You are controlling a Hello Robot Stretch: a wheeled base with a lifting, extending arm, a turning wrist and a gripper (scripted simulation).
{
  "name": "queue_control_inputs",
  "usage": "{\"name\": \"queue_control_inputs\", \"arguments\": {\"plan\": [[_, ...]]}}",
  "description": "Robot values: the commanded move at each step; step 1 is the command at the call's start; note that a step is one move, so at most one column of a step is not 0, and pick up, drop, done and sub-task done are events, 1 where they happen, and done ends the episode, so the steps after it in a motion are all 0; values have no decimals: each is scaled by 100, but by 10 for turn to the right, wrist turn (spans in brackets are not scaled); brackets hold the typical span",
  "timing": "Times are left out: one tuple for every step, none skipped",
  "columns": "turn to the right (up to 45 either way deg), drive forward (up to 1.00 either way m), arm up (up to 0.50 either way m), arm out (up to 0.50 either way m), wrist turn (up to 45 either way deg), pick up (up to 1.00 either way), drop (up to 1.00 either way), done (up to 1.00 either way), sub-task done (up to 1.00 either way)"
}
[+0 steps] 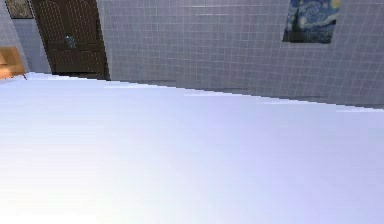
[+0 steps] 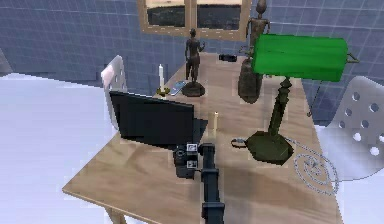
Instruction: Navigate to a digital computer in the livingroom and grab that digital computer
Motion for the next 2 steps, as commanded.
{"name": "queue_control_inputs", "arguments": {"plan": [[0, 0, 10, 0, 0, 0, 0, 0, 0], [0, 0, 0, 0, 0, 0, 0, 100, 0]]}}
